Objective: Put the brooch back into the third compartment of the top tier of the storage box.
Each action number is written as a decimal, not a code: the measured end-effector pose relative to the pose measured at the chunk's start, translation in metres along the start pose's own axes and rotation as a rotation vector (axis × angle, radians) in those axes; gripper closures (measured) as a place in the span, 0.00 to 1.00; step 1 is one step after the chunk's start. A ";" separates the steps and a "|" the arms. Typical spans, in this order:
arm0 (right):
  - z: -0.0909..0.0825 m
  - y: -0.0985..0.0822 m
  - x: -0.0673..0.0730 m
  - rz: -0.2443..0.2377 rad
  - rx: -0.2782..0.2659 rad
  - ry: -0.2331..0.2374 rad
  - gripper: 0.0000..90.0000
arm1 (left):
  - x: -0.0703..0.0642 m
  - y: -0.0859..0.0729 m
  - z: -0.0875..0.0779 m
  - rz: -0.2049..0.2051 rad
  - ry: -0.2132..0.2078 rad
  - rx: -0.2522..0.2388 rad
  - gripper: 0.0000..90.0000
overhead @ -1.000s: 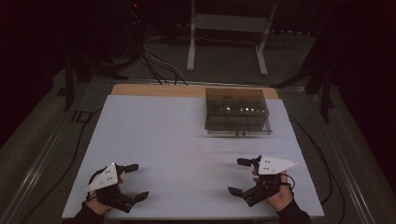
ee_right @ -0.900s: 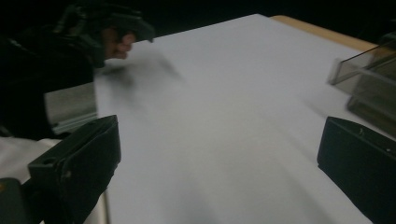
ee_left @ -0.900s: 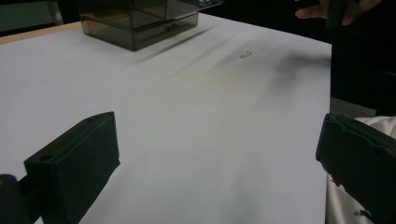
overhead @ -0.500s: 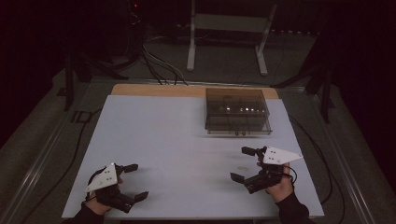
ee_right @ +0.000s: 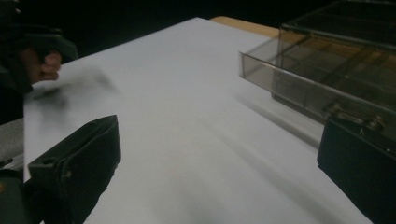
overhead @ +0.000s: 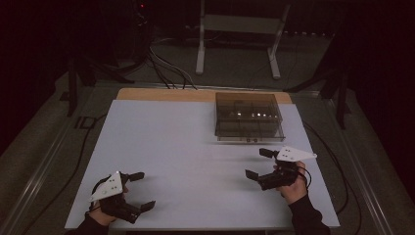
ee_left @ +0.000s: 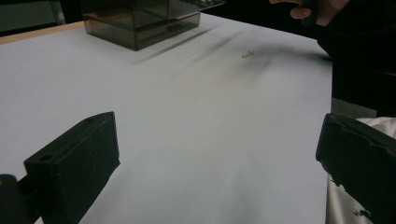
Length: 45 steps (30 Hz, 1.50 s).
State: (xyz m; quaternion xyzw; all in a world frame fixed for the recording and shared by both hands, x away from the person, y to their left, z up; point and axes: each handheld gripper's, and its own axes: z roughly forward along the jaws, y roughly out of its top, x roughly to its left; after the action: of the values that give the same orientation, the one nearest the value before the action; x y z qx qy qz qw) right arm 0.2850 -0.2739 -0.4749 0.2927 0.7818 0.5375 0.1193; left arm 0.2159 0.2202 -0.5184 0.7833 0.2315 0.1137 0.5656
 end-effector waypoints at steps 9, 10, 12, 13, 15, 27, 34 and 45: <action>0.004 -0.010 -0.018 0.082 0.044 -0.051 0.00 | 0.000 0.000 -0.001 -0.002 0.002 -0.001 0.01; 0.004 -0.012 -0.019 0.078 0.044 -0.060 0.00 | 0.000 0.000 0.000 -0.002 0.001 0.002 0.01; 0.004 -0.015 -0.022 0.078 0.061 -0.083 0.00 | 0.000 0.000 0.000 -0.001 -0.001 0.002 0.01; 0.004 -0.018 -0.024 0.085 0.063 -0.087 0.00 | 0.000 0.000 0.000 -0.002 -0.003 0.003 0.01; 0.004 -0.022 -0.027 0.091 0.085 -0.098 0.00 | 0.000 0.000 0.000 -0.002 -0.003 0.004 0.01; 0.011 -0.039 -0.030 0.106 0.213 -0.085 0.30 | 0.000 0.000 -0.001 0.002 -0.003 0.005 0.01; 0.019 -0.041 -0.023 0.031 0.318 -0.085 0.59 | 0.000 0.001 -0.001 -0.001 -0.005 0.000 0.01; 0.023 -0.044 -0.022 -0.014 0.361 -0.120 0.72 | 0.000 0.001 -0.001 -0.002 -0.006 0.002 0.01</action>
State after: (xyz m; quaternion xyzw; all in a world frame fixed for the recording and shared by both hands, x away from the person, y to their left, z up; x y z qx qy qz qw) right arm 0.2994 -0.2804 -0.5267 0.3353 0.8592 0.3691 0.1148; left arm 0.2156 0.2211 -0.5173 0.7840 0.2306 0.1106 0.5656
